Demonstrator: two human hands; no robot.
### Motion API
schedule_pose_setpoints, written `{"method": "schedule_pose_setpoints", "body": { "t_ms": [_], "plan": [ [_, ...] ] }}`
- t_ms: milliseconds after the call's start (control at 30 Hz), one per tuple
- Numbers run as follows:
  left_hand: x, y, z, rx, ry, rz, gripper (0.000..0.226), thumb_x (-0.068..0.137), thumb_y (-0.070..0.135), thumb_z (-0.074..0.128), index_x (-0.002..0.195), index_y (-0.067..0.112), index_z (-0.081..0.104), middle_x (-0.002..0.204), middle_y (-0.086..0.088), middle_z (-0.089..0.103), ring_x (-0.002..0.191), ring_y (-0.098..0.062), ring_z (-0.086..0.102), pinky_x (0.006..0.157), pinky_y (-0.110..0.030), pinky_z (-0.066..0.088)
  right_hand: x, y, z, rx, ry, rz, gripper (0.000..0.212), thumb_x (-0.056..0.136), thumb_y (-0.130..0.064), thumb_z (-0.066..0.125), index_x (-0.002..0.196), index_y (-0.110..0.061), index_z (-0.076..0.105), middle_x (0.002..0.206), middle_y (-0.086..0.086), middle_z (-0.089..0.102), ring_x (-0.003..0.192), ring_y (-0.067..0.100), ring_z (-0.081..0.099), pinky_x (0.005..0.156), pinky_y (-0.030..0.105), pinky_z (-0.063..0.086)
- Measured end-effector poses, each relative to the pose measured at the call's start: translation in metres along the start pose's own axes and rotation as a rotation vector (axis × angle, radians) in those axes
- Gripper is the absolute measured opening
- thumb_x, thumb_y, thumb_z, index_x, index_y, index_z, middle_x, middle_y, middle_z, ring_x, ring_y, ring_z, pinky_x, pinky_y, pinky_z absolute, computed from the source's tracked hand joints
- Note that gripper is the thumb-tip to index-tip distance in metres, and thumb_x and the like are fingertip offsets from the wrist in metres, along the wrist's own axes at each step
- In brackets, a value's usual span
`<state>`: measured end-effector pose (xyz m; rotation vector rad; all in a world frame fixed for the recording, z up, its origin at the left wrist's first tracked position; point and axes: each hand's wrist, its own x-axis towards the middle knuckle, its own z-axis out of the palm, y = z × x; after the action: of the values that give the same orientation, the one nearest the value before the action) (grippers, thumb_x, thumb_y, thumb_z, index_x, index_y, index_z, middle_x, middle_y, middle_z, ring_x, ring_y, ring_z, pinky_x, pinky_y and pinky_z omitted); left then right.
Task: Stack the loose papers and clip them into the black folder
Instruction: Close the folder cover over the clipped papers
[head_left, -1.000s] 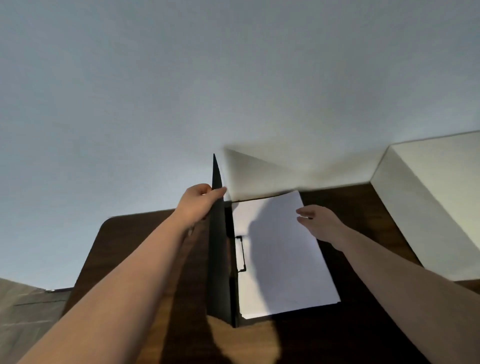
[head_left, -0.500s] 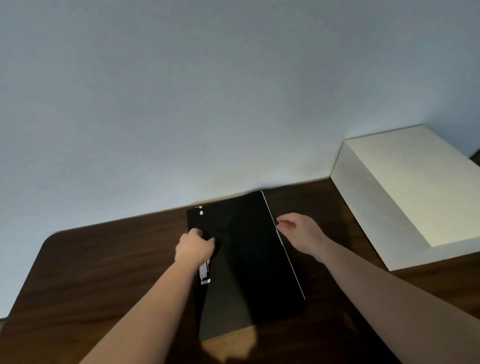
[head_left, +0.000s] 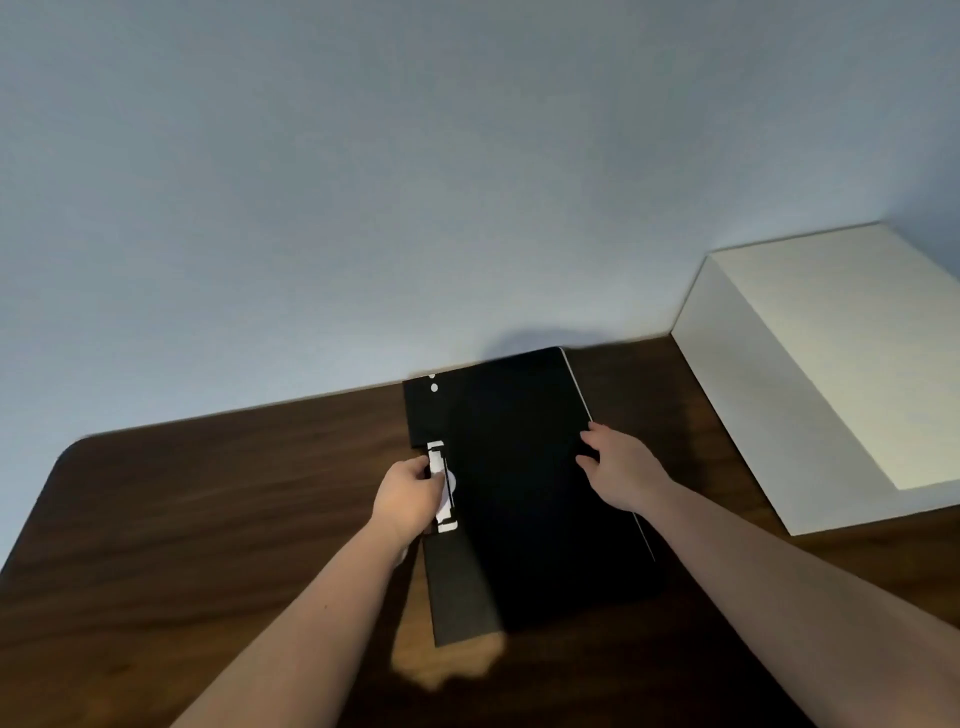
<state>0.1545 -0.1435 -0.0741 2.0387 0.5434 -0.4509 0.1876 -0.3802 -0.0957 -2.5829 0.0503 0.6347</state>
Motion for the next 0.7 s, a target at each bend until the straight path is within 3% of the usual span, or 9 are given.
{"method": "schedule_pose_setpoints", "body": {
  "t_ms": [67, 133, 167, 233, 300, 400, 467, 600, 700],
  "plan": [
    [0.004, 0.007, 0.013, 0.039, -0.028, 0.057, 0.023, 0.096, 0.011, 0.047, 0.103, 0.017, 0.067, 0.077, 0.009, 0.056, 0.075, -0.01, 0.057, 0.077, -0.029, 0.049, 0.002, 0.012, -0.007, -0.029, 0.035, 0.014, 0.048, 0.099, -0.025, 0.042, 0.144, -0.008, 0.038, 0.157, 0.007, 0.029, 0.144, 0.022, 0.028, 0.113, 0.034, 0.029],
    [0.008, 0.017, 0.028, 0.077, -0.042, 0.094, 0.029, 0.098, 0.011, 0.046, 0.123, 0.006, 0.059, 0.074, 0.016, 0.044, 0.07, 0.0, 0.046, 0.062, -0.012, 0.036, 0.005, 0.024, -0.014, -0.052, 0.061, 0.027, 0.047, 0.1, -0.025, 0.041, 0.143, -0.006, 0.039, 0.157, 0.009, 0.028, 0.146, 0.023, 0.024, 0.114, 0.034, 0.028],
    [0.009, 0.022, 0.036, 0.107, -0.063, 0.106, 0.026, 0.098, 0.011, 0.045, 0.118, 0.009, 0.06, 0.073, 0.017, 0.04, 0.071, -0.002, 0.046, 0.059, -0.009, 0.031, 0.006, 0.03, -0.016, -0.058, 0.066, 0.035, 0.048, 0.1, -0.025, 0.04, 0.143, -0.005, 0.038, 0.157, 0.009, 0.027, 0.146, 0.023, 0.022, 0.114, 0.034, 0.027],
    [0.011, 0.034, 0.053, 0.169, -0.082, 0.128, 0.024, 0.098, 0.012, 0.045, 0.086, 0.028, 0.058, 0.071, 0.015, 0.04, 0.074, -0.006, 0.047, 0.056, -0.007, 0.029, 0.009, 0.041, -0.021, -0.059, 0.076, 0.052, 0.048, 0.1, -0.024, 0.039, 0.144, -0.005, 0.037, 0.158, 0.01, 0.026, 0.147, 0.023, 0.021, 0.115, 0.034, 0.026],
    [0.014, 0.043, 0.065, 0.231, -0.102, 0.136, 0.023, 0.097, 0.013, 0.045, 0.084, 0.025, 0.059, 0.08, 0.006, 0.054, 0.071, -0.006, 0.048, 0.056, -0.009, 0.031, 0.012, 0.05, -0.025, -0.049, 0.094, 0.075, 0.048, 0.1, -0.024, 0.039, 0.144, -0.005, 0.036, 0.158, 0.01, 0.024, 0.147, 0.023, 0.02, 0.115, 0.033, 0.024],
    [0.016, 0.057, 0.076, 0.333, -0.117, 0.177, 0.031, 0.097, 0.015, 0.046, 0.12, 0.001, 0.061, 0.113, -0.01, 0.063, 0.095, -0.019, 0.058, 0.072, -0.021, 0.043, 0.017, 0.06, -0.03, -0.01, 0.123, 0.103, 0.051, 0.1, -0.026, 0.04, 0.146, -0.006, 0.033, 0.159, 0.009, 0.021, 0.148, 0.022, 0.018, 0.117, 0.033, 0.021],
    [0.02, 0.063, 0.082, 0.387, -0.135, 0.193, 0.035, 0.097, 0.017, 0.045, 0.125, 0.001, 0.059, 0.117, -0.011, 0.062, 0.098, -0.019, 0.057, 0.081, -0.028, 0.044, 0.019, 0.067, -0.033, 0.0, 0.14, 0.113, 0.053, 0.1, -0.026, 0.04, 0.147, -0.006, 0.031, 0.16, 0.008, 0.019, 0.148, 0.021, 0.016, 0.117, 0.032, 0.018],
    [0.022, 0.069, 0.094, 0.396, -0.202, 0.197, 0.042, 0.098, 0.02, 0.043, 0.137, 0.01, 0.051, 0.137, -0.008, 0.055, 0.122, -0.022, 0.054, 0.097, -0.028, 0.041, 0.019, 0.083, -0.036, 0.007, 0.16, 0.105, 0.055, 0.099, -0.026, 0.04, 0.148, -0.004, 0.027, 0.16, 0.012, 0.017, 0.149, 0.024, 0.012, 0.118, 0.032, 0.014],
    [0.022, 0.069, 0.102, 0.417, -0.207, 0.223, 0.042, 0.098, 0.02, 0.043, 0.138, 0.01, 0.049, 0.142, -0.007, 0.051, 0.127, -0.023, 0.05, 0.101, -0.03, 0.04, 0.017, 0.091, -0.037, -0.015, 0.171, 0.1, 0.055, 0.099, -0.024, 0.041, 0.148, -0.004, 0.026, 0.16, 0.012, 0.017, 0.149, 0.025, 0.012, 0.118, 0.033, 0.016]
  ]
}}
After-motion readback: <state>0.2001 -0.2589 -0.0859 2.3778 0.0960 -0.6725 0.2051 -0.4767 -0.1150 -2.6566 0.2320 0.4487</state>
